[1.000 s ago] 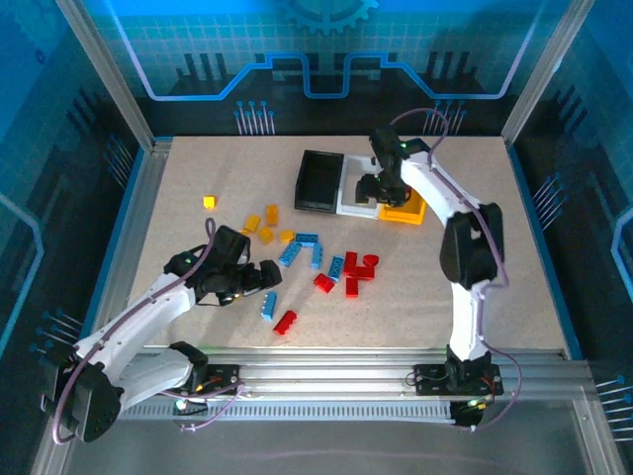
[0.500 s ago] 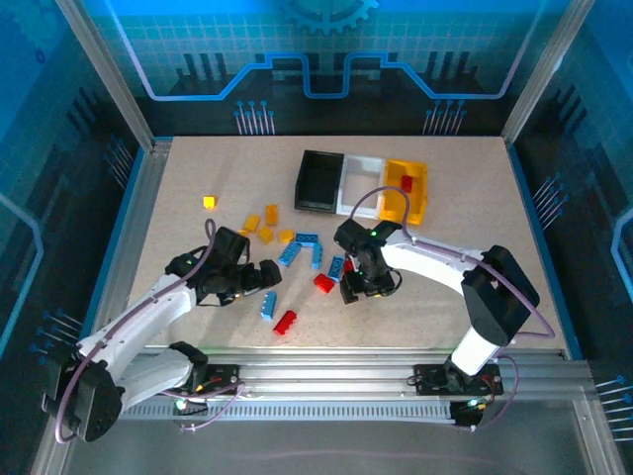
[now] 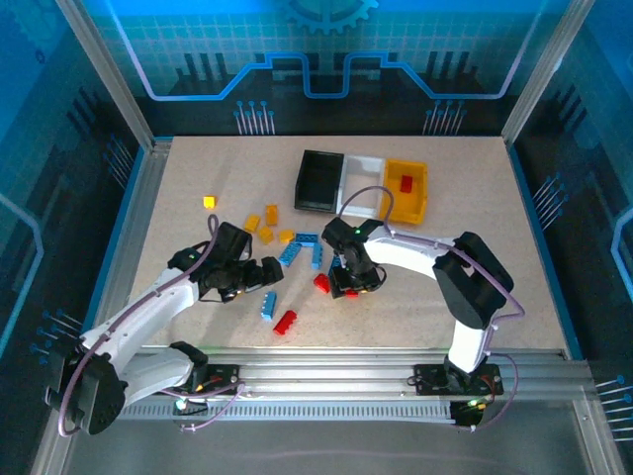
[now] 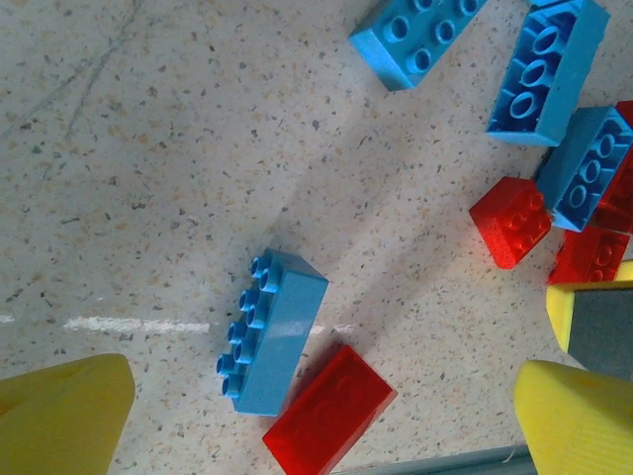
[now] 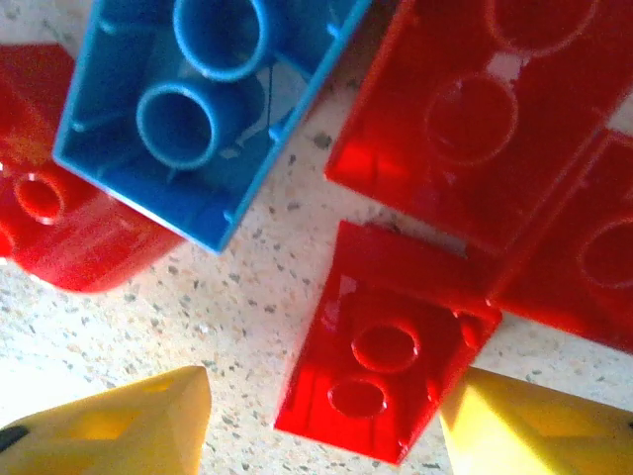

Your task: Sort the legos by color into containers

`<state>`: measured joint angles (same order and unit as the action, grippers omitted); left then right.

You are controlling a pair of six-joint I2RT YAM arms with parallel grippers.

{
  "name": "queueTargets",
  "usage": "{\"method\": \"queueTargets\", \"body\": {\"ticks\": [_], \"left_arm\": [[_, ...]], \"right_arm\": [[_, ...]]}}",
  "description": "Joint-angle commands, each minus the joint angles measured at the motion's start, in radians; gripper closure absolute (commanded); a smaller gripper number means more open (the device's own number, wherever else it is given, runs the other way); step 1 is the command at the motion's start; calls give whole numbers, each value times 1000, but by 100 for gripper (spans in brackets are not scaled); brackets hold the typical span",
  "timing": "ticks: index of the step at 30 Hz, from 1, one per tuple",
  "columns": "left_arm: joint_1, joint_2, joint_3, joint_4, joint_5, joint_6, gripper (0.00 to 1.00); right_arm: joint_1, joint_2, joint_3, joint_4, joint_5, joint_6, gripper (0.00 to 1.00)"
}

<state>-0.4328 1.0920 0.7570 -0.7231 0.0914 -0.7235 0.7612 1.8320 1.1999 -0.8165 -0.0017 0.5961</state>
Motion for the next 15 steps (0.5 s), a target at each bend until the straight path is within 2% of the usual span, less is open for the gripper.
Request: {"method": "queueTargets", "body": {"ticks": [1, 3, 9, 15], "left_arm": [[9, -30, 12, -48, 5, 22, 1], [11, -43, 1, -49, -1, 20, 1], [11, -49, -27, -19, 1, 1, 1], [11, -31, -32, 18, 4, -11, 1]], "right_arm": [[10, 37, 40, -13, 24, 18, 39], [9, 44, 46, -21, 30, 16, 43], [10, 20, 46, -45, 55, 5, 65], [10, -30, 52, -88, 65, -10, 67]]}}
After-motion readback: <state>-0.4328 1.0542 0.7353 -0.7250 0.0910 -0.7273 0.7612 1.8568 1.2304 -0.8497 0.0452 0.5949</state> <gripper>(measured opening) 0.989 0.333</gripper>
